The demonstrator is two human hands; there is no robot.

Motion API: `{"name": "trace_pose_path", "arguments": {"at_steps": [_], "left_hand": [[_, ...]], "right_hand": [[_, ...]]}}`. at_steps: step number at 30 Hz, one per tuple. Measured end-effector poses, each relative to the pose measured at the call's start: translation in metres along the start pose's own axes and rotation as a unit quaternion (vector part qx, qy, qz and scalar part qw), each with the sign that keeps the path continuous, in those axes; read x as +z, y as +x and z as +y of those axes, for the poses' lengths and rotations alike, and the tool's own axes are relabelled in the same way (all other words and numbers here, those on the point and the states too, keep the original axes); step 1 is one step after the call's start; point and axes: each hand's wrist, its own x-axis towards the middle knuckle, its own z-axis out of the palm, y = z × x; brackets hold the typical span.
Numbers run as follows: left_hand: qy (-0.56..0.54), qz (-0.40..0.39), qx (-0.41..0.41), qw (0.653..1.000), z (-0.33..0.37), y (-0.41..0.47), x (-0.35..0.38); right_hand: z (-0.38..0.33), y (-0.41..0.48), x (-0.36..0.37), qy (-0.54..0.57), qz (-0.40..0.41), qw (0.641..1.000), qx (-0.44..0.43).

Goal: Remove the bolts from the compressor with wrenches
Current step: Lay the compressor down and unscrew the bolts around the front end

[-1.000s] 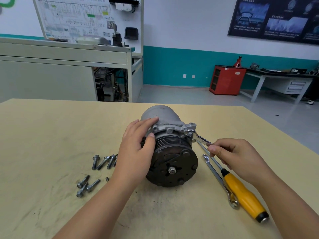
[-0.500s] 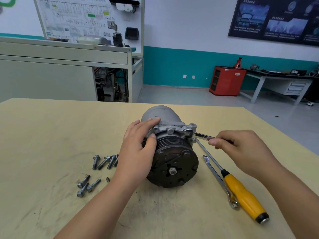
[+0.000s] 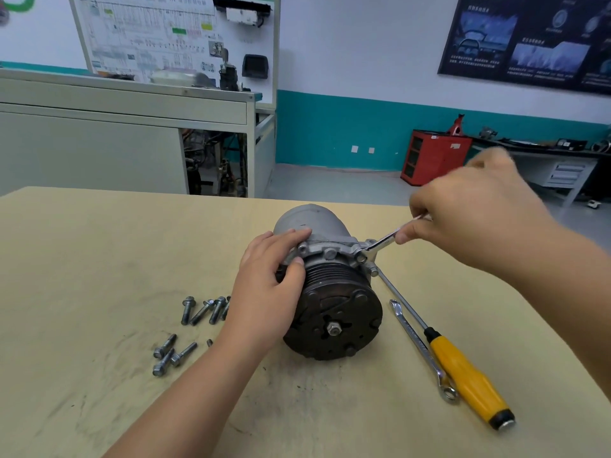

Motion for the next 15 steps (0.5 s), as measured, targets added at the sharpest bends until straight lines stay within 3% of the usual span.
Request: {"name": "trace_pose_path", "arguments": {"at_steps": [5,8,11,15], "left_hand": [[0.055,-0.021,0.039,0.998,0.019,0.01,-0.01],[0.093,-0.107,0.073,0.987,0.039,0.026,-0.011],[0.099,-0.183,0.055,0.977,0.055,0.042,-0.003],[0.093,-0.141,0.07,0.983,0.061,0.043,0.006]], "right_hand": [[-0.022,0.009,-0.019,-0.083,0.059,0.993,-0.051],[-0.026,0.014,-0.027,-0.09,0.087,0.984,-0.13],[-0.032,0.019,-0.033,-0.081,0.09,0.975,-0.187],[-0.04,0.021,-0.04,-0.098,0.099,0.961,-0.24]]}}
